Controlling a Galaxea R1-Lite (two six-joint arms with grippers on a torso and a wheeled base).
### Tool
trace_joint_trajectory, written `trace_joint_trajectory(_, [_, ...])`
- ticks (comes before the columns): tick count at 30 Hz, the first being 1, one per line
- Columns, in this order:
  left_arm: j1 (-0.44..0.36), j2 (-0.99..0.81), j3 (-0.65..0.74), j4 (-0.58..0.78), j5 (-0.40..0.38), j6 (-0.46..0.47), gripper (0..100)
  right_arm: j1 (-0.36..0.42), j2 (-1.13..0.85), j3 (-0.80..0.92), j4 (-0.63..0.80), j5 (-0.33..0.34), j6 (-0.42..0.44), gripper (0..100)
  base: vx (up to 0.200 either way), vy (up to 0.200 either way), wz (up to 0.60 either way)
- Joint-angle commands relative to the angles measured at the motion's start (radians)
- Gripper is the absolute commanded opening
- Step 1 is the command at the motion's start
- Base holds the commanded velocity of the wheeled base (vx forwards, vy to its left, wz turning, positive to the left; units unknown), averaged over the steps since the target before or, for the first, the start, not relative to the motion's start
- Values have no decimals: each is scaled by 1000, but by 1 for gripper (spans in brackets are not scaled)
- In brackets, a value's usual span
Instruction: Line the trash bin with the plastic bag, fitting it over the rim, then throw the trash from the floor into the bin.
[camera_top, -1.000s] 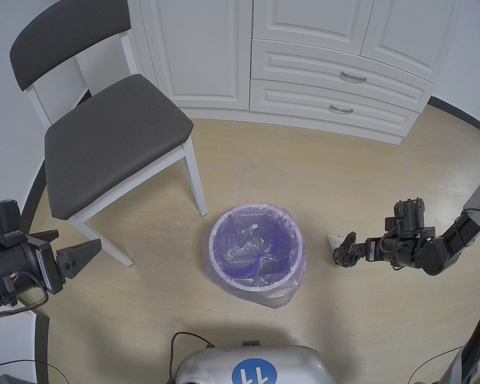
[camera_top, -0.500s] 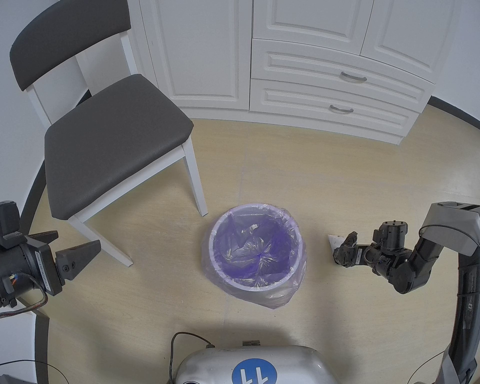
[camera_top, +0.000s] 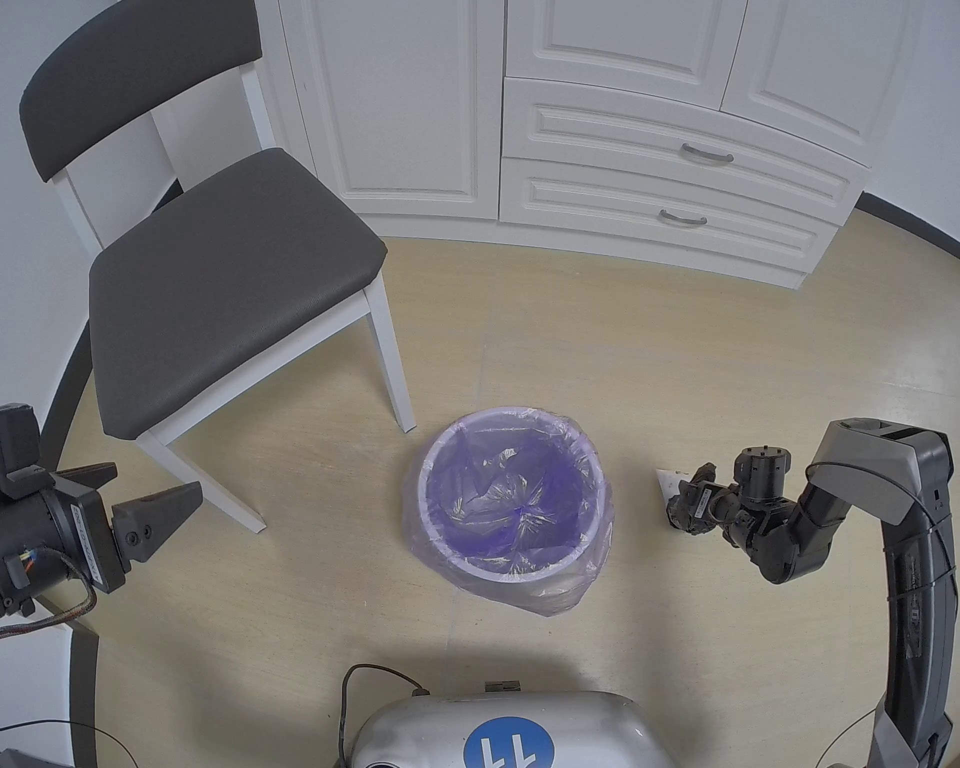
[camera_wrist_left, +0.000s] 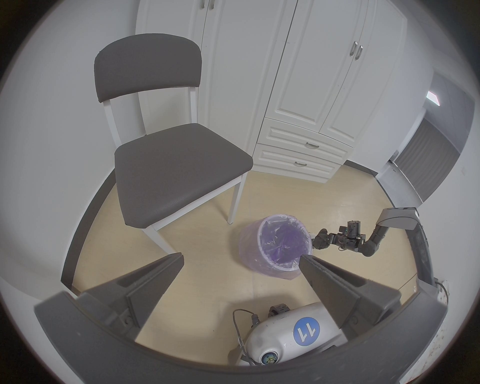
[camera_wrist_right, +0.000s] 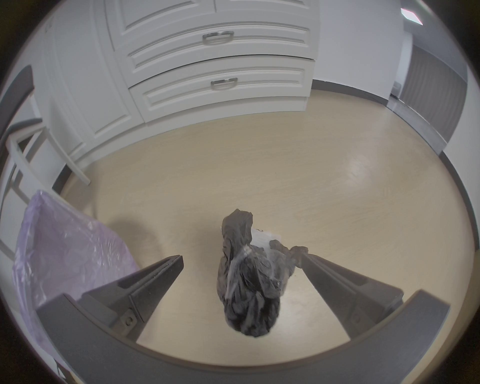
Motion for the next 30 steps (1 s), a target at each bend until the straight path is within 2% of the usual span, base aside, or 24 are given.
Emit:
trace_joint_trajectory(1, [0, 3, 1, 0, 1, 0, 100, 0, 60, -65, 1, -1, 43, 100, 0, 0, 0])
trace_joint_trajectory(4, [0, 5, 1, 0, -1, 0, 100, -2, 81, -96, 1, -4, 65, 100, 0, 0, 0])
trace_joint_trajectory(27, [0, 6, 2, 0, -1, 0, 100, -10, 141, -137, 2, -24, 66, 100, 0, 0, 0])
trace_joint_trajectory(28, [0, 6, 2, 0, 1, 0, 100, -10, 141, -139, 2, -22, 68, 0, 0, 0, 0])
trace_joint_trajectory(30, [0, 6, 2, 0, -1, 0, 100, -10, 141, -139, 4, -22, 68, 0, 0, 0, 0])
